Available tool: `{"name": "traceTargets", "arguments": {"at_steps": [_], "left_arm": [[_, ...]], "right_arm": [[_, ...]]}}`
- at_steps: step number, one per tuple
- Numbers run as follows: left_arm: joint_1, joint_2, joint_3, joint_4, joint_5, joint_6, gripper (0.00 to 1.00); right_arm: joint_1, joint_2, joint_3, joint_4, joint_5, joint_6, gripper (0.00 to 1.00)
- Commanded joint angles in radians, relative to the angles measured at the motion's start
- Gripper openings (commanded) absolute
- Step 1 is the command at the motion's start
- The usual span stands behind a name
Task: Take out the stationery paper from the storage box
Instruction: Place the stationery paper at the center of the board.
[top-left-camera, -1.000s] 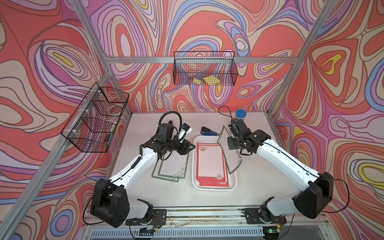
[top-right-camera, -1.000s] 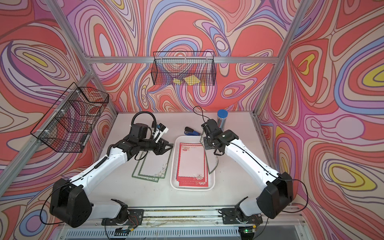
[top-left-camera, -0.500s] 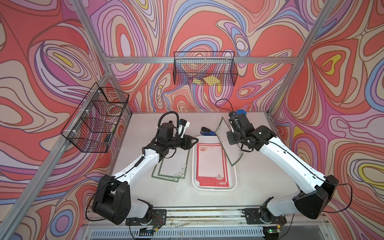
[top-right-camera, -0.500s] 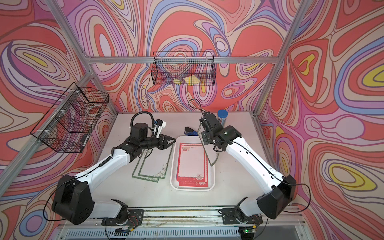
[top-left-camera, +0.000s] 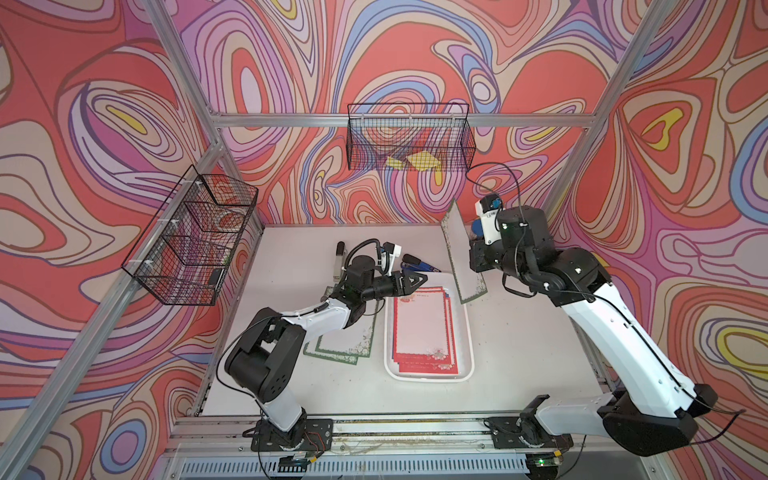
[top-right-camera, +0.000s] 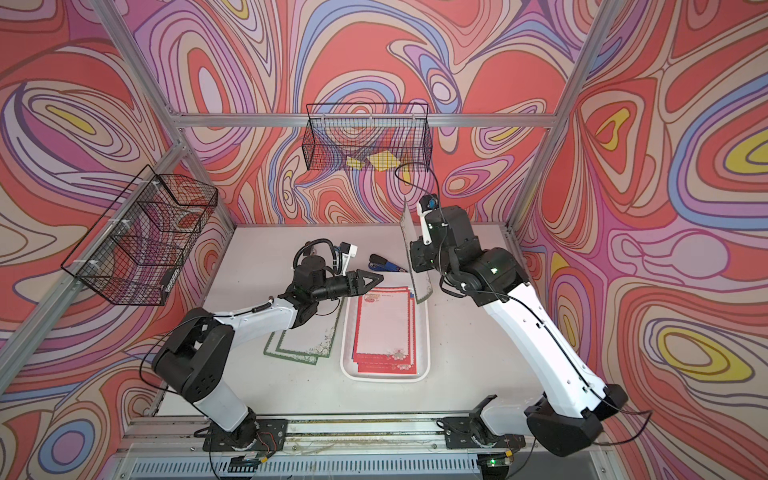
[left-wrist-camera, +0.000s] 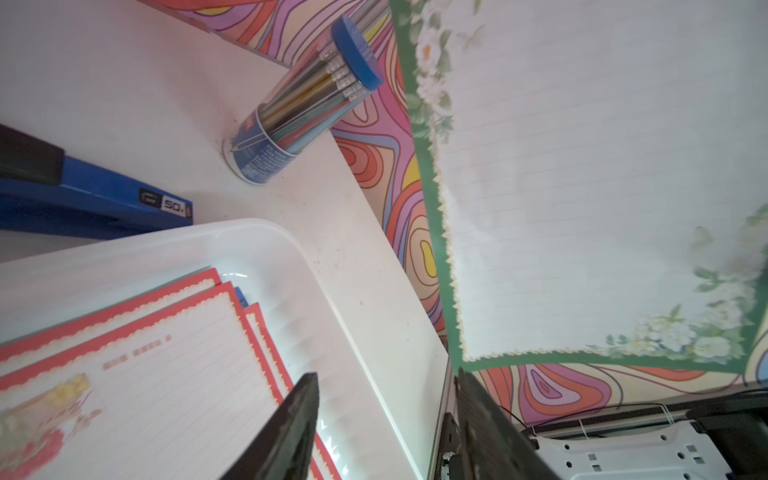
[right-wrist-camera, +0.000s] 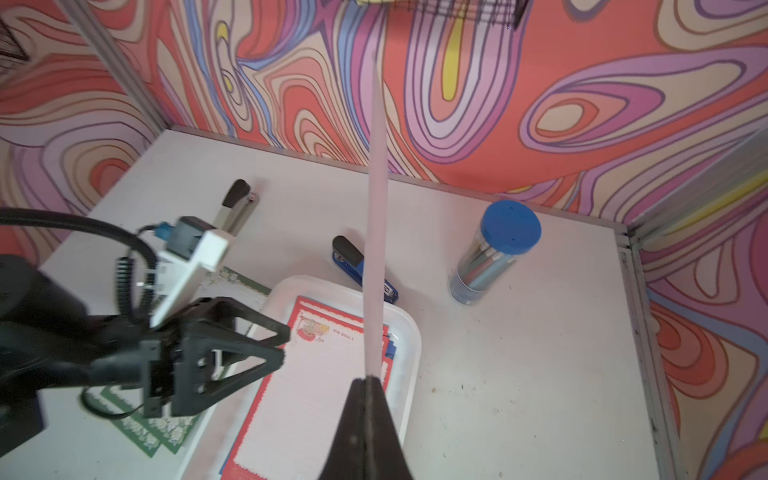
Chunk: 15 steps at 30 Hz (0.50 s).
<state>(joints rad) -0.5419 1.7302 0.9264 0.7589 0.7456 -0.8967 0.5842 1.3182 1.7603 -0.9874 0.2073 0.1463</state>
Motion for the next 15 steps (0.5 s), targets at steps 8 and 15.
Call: {"name": "traceTargets", "arguments": {"at_steps": [8,15], "left_arm": [[-0.007,0.082,0.078,0.568,0.259,-0.118,0.65],[-0.005,-0.047,0.015,0.568,0.331,0.015,0.73]], "right_arm": [[0.004,-0.048,0.143,-0.026,-0.227,-0.028,0.00],[0.006,-0.049,0.234,-0.053,-0.239,-0.031,0.00]]}}
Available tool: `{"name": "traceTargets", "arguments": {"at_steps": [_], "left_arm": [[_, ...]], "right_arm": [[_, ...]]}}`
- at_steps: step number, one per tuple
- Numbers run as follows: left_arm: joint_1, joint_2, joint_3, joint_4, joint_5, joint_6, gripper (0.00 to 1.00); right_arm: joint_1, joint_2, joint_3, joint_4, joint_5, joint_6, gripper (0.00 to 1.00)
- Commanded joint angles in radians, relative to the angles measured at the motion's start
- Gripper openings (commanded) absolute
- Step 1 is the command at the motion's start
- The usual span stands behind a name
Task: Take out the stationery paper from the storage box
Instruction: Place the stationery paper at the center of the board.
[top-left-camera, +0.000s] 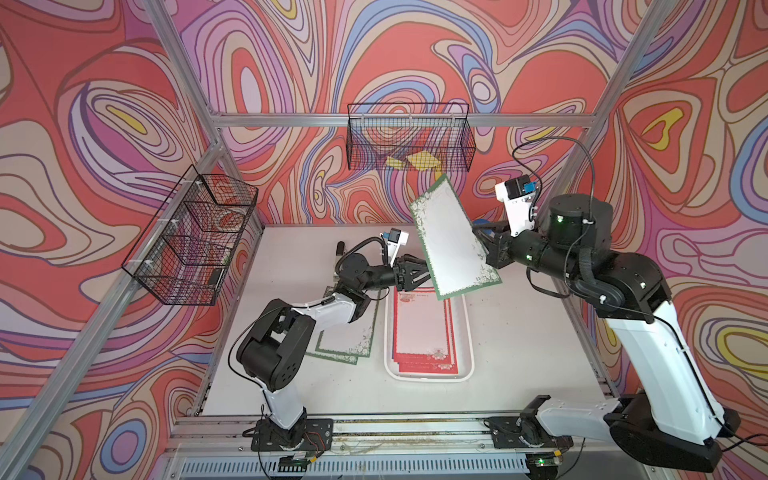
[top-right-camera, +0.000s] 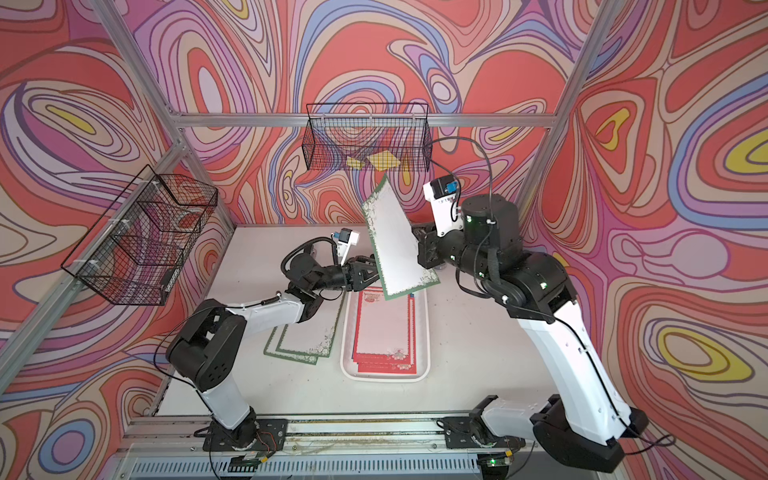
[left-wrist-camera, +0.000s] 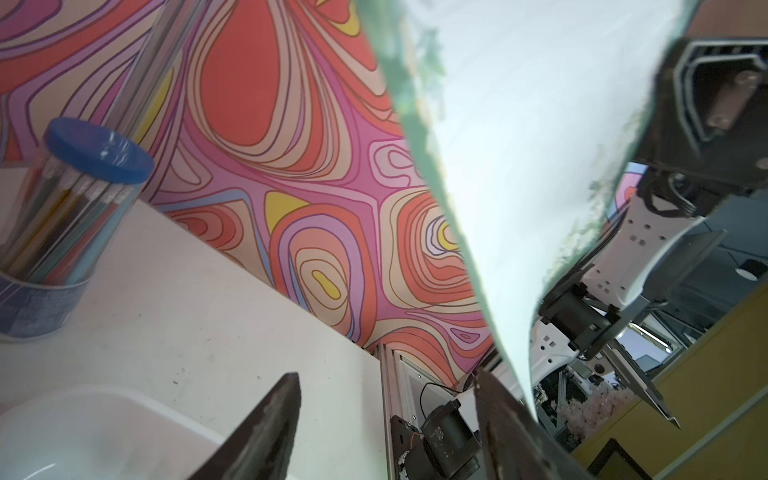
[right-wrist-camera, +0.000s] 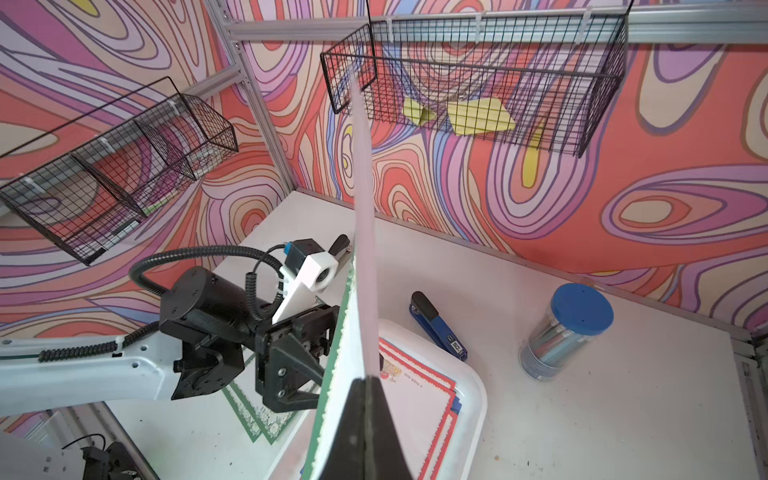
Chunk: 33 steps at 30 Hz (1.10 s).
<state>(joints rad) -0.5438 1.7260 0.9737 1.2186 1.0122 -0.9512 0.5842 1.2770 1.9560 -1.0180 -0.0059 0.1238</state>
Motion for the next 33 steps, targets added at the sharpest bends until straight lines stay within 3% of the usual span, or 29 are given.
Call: {"name": "traceTargets", "arguments": {"at_steps": [1,9,18,27,33], "left_arm": [[-0.002,-0.053,-0.040,0.108,0.068,0.082,0.73],[0.001,-0.067,-0.032,0.108,0.107,0.124,0.74],[0.002,-0.043,0.024,0.108,0.161,0.173,0.74],[0.001,-0.132,0.065,0.108,0.210,0.190,0.74],[0.001,-0.175,0.086,0.107,0.152,0.151,0.72]], "right_arm": [[0.006,-0.006,0.055,-0.026,-0.030,-0.009,0.00],[0.006,0.036,0.211,-0.068,-0.104,-0.027,0.00],[0.005,0.059,0.279,-0.089,-0.117,-0.053,0.00],[0.005,0.051,0.274,-0.080,-0.134,-0.064,0.00],[0.006,0.020,0.225,-0.027,-0.189,-0.049,0.00]]}}
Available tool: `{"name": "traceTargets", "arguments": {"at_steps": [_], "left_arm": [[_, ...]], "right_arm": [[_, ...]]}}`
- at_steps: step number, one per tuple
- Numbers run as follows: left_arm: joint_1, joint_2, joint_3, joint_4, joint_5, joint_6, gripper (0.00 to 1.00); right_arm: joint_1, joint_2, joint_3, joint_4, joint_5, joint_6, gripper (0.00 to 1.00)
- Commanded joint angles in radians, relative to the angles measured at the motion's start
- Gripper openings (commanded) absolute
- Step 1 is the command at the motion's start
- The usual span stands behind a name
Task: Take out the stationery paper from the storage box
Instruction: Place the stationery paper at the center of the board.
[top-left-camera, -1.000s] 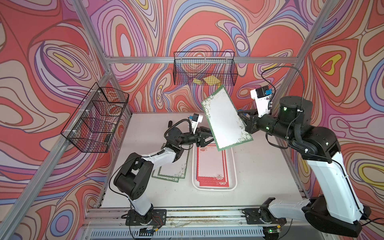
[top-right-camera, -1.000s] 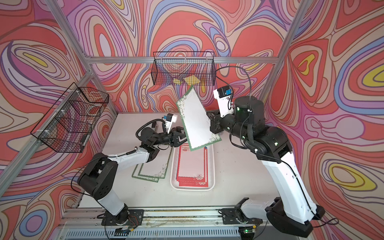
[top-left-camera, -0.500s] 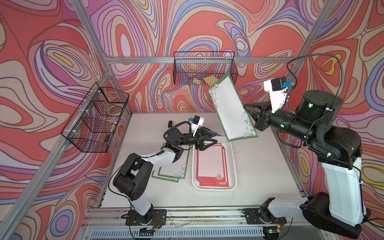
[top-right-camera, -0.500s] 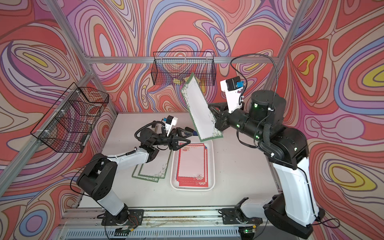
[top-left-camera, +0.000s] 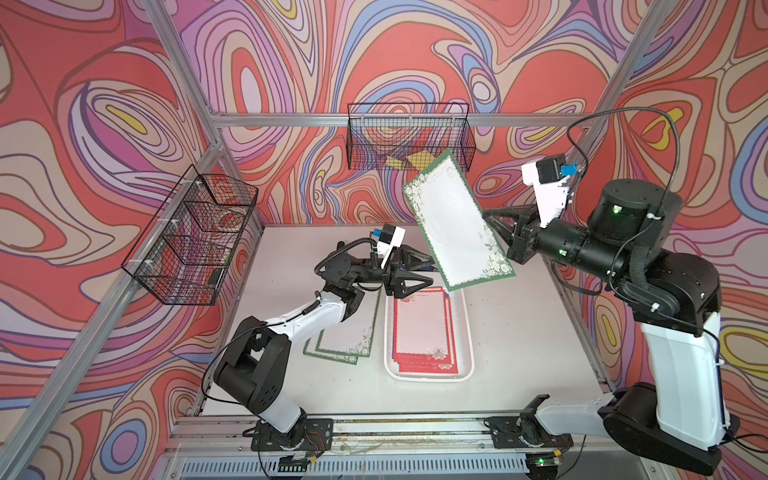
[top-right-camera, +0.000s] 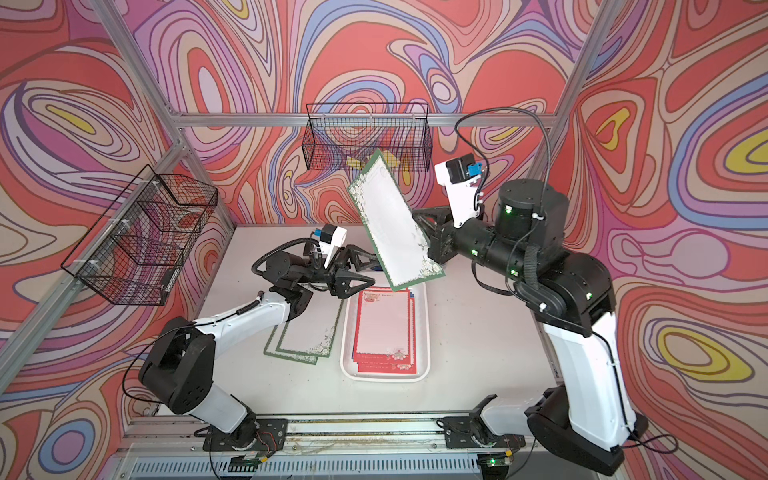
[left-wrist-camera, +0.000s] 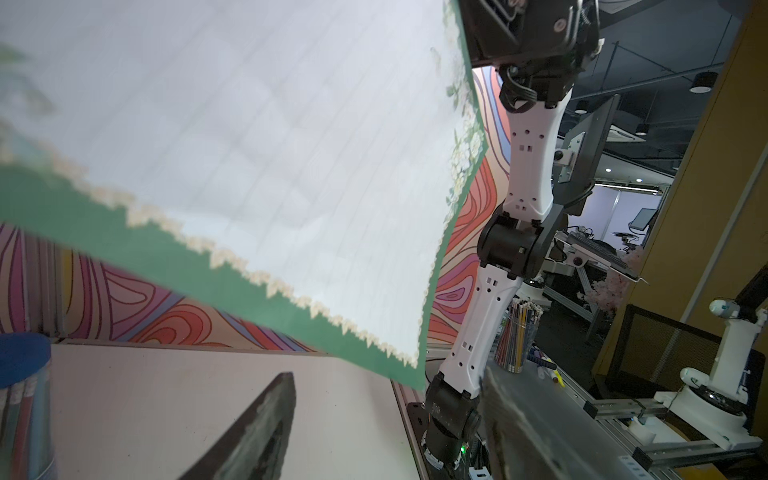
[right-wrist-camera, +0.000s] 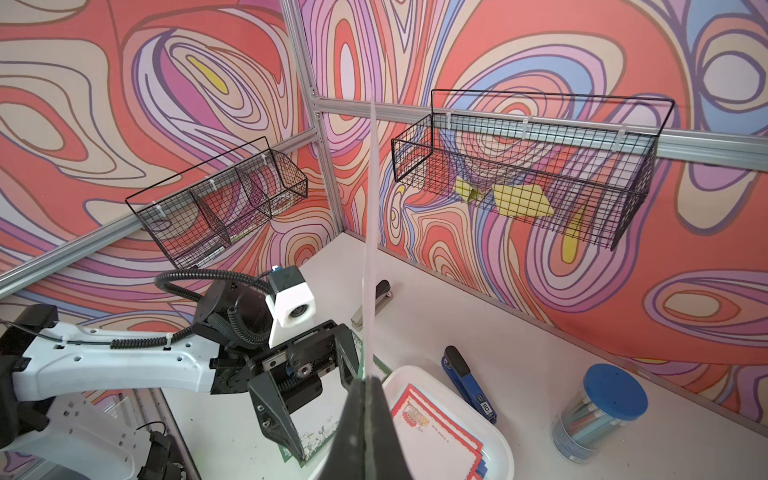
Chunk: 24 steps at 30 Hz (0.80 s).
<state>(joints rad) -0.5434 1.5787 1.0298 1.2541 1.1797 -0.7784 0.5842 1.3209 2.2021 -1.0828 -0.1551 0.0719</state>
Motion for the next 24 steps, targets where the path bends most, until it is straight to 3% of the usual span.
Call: {"name": "traceTargets", "arguments": {"at_steps": [1,11,24], "left_arm": [[0.001,-0.029,0.039,0.074,-0.027,-0.039,0.72],[0.000,-0.025,0.117,0.074,-0.092,-0.166,0.57],[-0.003,0.101,0.197,0.074,-0.123,-0.316,0.33]], "right_arm": [[0.005,-0.031,-0.032,0.051,-0.047,0.008,0.00],[0.005,-0.108,-0.164,0.165,-0.090,0.039,0.00],[0.005,-0.119,-0.169,0.183,-0.107,0.036,0.00]]}}
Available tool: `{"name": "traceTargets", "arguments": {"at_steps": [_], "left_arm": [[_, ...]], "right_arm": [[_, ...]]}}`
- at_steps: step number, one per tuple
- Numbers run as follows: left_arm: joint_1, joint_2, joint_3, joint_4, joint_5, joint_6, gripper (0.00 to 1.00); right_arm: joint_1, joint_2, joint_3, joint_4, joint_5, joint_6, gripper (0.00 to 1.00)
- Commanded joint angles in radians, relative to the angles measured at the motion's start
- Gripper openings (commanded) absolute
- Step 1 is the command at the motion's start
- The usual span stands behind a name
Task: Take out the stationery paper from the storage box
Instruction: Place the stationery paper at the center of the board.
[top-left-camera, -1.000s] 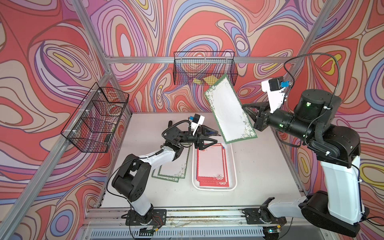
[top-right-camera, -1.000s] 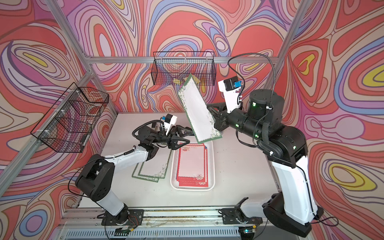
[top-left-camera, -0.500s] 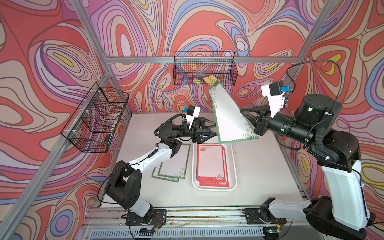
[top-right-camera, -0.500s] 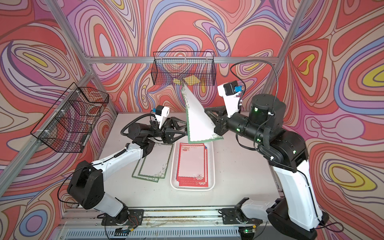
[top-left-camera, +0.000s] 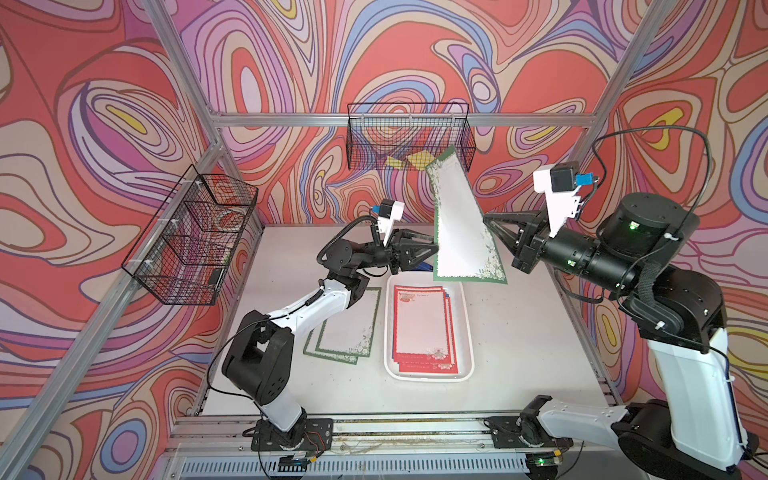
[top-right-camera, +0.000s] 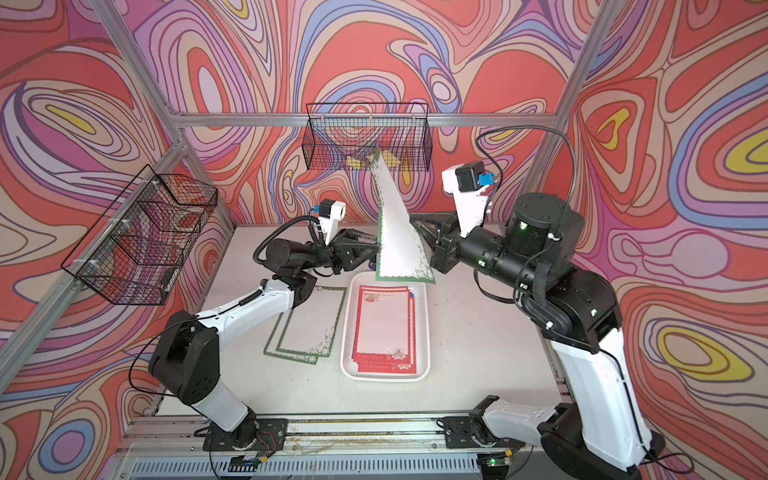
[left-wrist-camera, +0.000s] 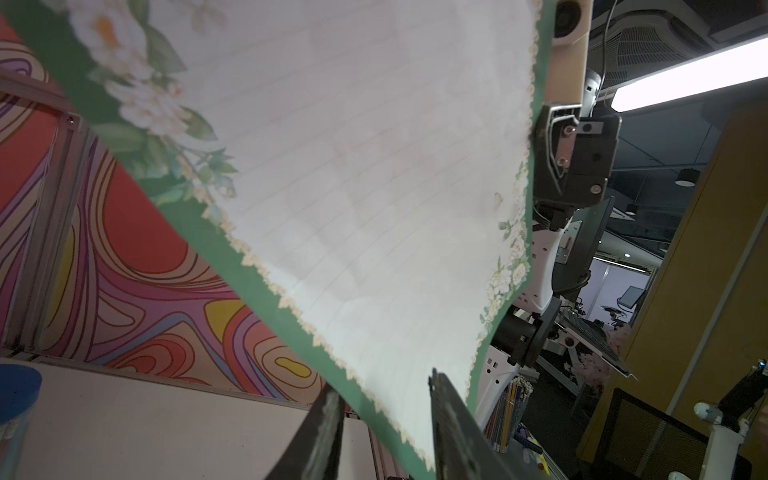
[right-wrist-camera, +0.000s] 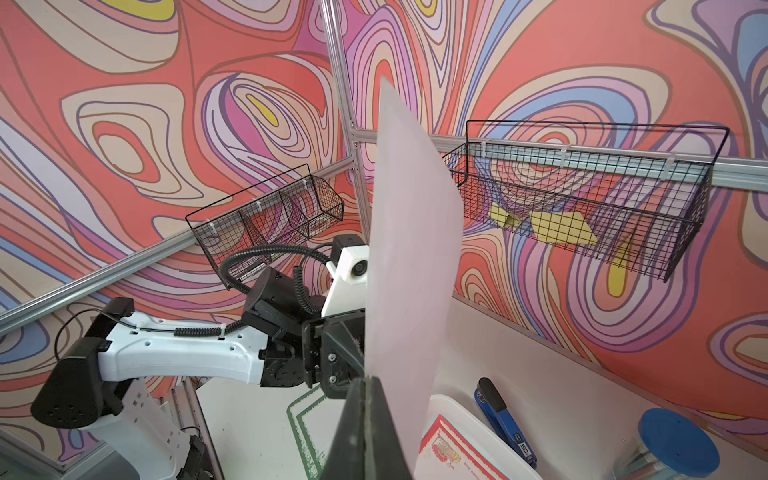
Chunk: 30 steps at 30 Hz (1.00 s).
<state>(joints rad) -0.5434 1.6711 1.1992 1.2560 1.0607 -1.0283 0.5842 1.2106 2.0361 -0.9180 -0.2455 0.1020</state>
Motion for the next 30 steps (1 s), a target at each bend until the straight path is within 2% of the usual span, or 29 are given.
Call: {"name": "traceTargets", "arguments": {"at_steps": [1,8,11,13,21,28,29,30], "left_arm": [[-0.005,0.006,0.029,0.072,-0.002,-0.062,0.30],[-0.006,-0.047,0.000,0.072,0.005,-0.018,0.18],[-0.006,-0.068,-0.015,0.072,-0.010,-0.011,0.09],[-0.007,-0.088,-0.031,0.072,-0.031,-0.004,0.00],[-0.002,-0.182,-0.079,0.072,-0.078,0.048,0.00],[0.068,-0.197,-0.080,0.071,-0.090,-0.114,0.00],[0.071,-0.203,-0.092,0.071,-0.088,-0.117,0.03],[0.074,-0.211,-0.105,0.071,-0.086,-0.113,0.10]], "right_arm": [[0.006,-0.012,-0.013,0.024,-0.019,0.006,0.00],[0.006,-0.034,-0.052,0.053,0.001,0.012,0.00],[0.005,-0.036,-0.057,0.049,0.004,0.013,0.00],[0.005,-0.045,-0.076,0.059,0.015,0.013,0.00],[0.005,-0.095,-0.183,0.125,0.076,0.040,0.00],[0.006,-0.096,-0.224,0.163,0.094,0.056,0.00],[0.006,-0.095,-0.229,0.168,0.093,0.057,0.00],[0.006,-0.093,-0.233,0.174,0.089,0.058,0.00]]}}
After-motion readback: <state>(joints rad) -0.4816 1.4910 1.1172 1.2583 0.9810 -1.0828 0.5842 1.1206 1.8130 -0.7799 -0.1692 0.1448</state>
